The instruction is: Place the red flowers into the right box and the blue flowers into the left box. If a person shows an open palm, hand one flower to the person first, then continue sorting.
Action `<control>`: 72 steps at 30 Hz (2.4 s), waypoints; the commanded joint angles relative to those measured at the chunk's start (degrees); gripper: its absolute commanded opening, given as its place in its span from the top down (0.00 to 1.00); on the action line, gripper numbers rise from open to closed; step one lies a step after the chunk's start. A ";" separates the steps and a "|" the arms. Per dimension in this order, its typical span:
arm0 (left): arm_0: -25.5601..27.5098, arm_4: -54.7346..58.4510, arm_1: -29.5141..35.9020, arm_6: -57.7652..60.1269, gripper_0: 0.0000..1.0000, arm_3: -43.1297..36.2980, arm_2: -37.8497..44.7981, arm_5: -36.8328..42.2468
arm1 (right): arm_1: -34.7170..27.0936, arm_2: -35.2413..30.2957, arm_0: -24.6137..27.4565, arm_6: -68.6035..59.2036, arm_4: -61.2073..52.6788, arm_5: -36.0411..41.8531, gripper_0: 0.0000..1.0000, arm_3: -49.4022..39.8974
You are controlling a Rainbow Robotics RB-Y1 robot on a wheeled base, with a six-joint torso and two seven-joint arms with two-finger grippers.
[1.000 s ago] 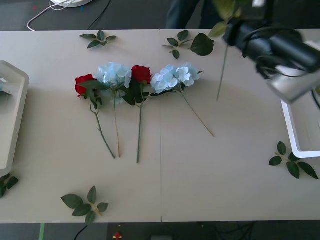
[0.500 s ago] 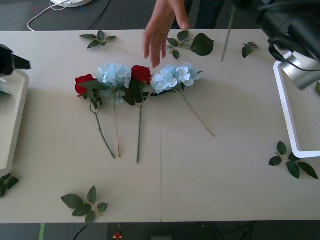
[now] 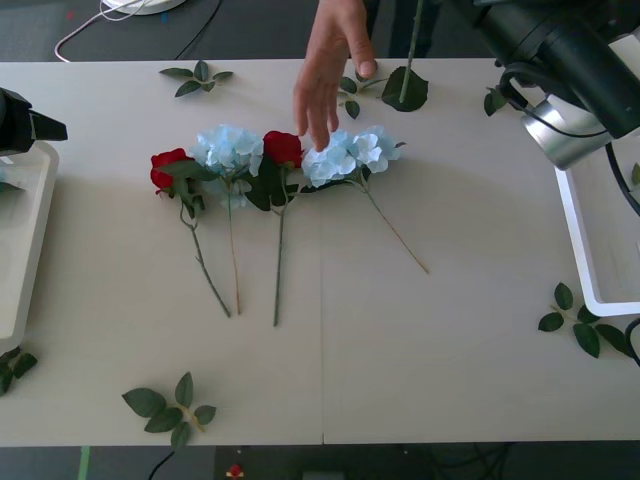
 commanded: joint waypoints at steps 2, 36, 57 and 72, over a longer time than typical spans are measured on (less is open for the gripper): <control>0.33 -0.64 -0.48 -1.50 0.10 -1.36 -0.19 0.32 | 2.07 0.36 -3.02 2.82 0.81 -0.86 1.00 -1.64; 0.33 -0.64 -0.48 -1.50 0.10 -1.36 -0.19 0.32 | 4.79 1.68 -4.16 3.17 -0.15 0.28 0.00 -1.64; 0.33 -0.64 -0.48 -1.50 0.10 -1.36 -0.19 0.32 | -7.95 3.88 11.57 2.29 -18.70 44.05 0.00 -26.86; 0.68 -0.73 -3.55 -0.01 0.10 -0.22 -9.42 -4.43 | -4.70 9.24 17.37 25.76 -23.27 54.69 0.00 -21.32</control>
